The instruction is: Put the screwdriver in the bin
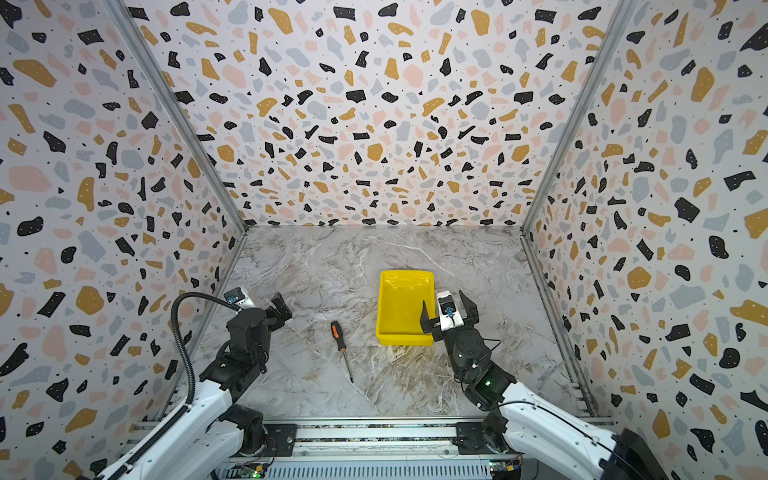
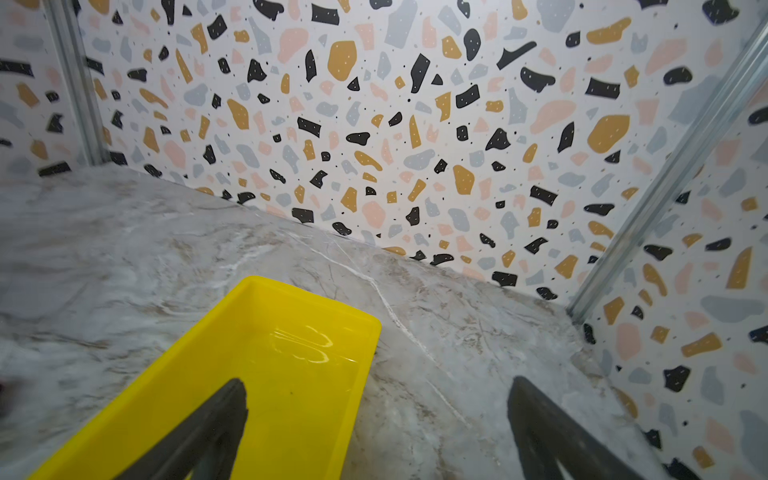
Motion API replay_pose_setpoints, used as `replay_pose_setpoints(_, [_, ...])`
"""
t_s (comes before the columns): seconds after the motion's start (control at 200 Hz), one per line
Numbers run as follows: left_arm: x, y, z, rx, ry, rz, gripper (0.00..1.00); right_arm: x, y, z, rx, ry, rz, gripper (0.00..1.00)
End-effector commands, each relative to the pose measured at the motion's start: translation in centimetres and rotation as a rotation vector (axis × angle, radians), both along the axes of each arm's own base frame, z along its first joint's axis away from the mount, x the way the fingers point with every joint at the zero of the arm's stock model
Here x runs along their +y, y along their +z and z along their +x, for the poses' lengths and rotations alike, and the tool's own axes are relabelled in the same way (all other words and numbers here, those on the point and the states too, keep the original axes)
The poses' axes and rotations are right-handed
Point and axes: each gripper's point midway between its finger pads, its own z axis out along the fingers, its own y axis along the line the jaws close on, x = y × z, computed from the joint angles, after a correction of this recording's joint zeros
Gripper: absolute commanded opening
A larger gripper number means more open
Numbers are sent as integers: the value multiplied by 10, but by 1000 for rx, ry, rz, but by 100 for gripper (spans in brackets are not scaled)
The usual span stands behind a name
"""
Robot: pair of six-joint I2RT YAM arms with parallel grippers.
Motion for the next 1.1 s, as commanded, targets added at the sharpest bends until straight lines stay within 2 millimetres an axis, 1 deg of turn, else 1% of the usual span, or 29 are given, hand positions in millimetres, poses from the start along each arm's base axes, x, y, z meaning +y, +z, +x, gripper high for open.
replay_pose_setpoints(0.0, [-3,1,2,37,-3,-8,100,-30,-65,-28,362,-119,157,99])
replay_pose_setpoints(0.025, [-4,1,3,39,-11,-8,100,-31,-71,-32,389,-123,204,99])
replay_pose_setpoints(0.065, [-5,1,3,49,-16,-3,100,-27,-79,-36,399,-83,227,99])
replay_pose_setpoints(0.08, [-5,1,3,52,-23,1,100,-28,-87,-38,396,-82,232,99])
replay_pose_setpoints(0.11, [-8,1,4,57,-43,8,100,-31,-98,-38,378,-85,245,99])
replay_pose_setpoints(0.145, [-12,2,5,60,-72,12,100,-38,-111,-38,354,-116,254,99])
replay_pose_setpoints(0.165, [-14,2,5,62,-87,12,100,-41,-110,-38,337,-124,274,99])
replay_pose_setpoints(0.215, [-22,0,6,68,-137,11,100,-43,-98,-39,300,-114,297,99])
replay_pose_setpoints(0.25, [-26,0,6,67,-162,12,100,-47,-97,-40,281,-122,315,99])
replay_pose_setpoints(0.285, [-26,1,6,66,-167,15,100,-50,-100,-40,270,-131,327,99])
replay_pose_setpoints(0.295, [-26,1,6,68,-166,18,100,-51,-95,-41,251,-125,346,99])
replay_pose_setpoints(0.315, [-25,1,5,70,-162,21,100,-52,-93,-42,236,-120,358,99])
replay_pose_setpoints(0.375, [-15,-5,1,94,-107,31,100,-54,-89,-43,211,-114,378,99])
replay_pose_setpoints(0.445, [4,-21,-10,137,15,22,100,-56,-90,-44,199,-115,395,99])
replay_pose_setpoints(0.491, [12,-24,-16,149,66,21,100,-56,-90,-44,197,-115,396,99])
replay_pose_setpoints(0.531, [12,-23,-16,149,64,22,100,-56,-92,-44,200,-119,398,99])
replay_pose_setpoints(0.606, [4,-20,-15,125,15,5,100,-60,-98,-43,221,-157,413,99])
replay_pose_setpoints(0.691, [1,-22,-19,91,-5,-27,100,-59,-102,-42,245,-164,400,99])
replay_pose_setpoints(0.766, [9,-26,-27,60,41,-53,100,-56,-104,-40,262,-161,384,99])
replay_pose_setpoints(0.816, [16,-36,-33,47,73,-48,100,-52,-103,-40,267,-145,381,99])
replay_pose_setpoints(0.836, [19,-40,-36,36,95,-53,100,-50,-109,-39,288,-147,359,99])
replay_pose_setpoints(0.901, [27,-50,-46,12,156,-107,100,-48,-112,-38,300,-145,351,99])
replay_pose_setpoints(0.951, [24,-50,-47,-13,151,-163,100,-48,-113,-38,301,-149,349,99])
replay_pose_setpoints(1.051, [5,-36,-40,-87,37,-246,100,-48,-115,-37,307,-151,351,99])
replay_pose_setpoints(1.091, [1,-32,-39,-99,23,-277,100,-48,-116,-38,311,-153,355,99])
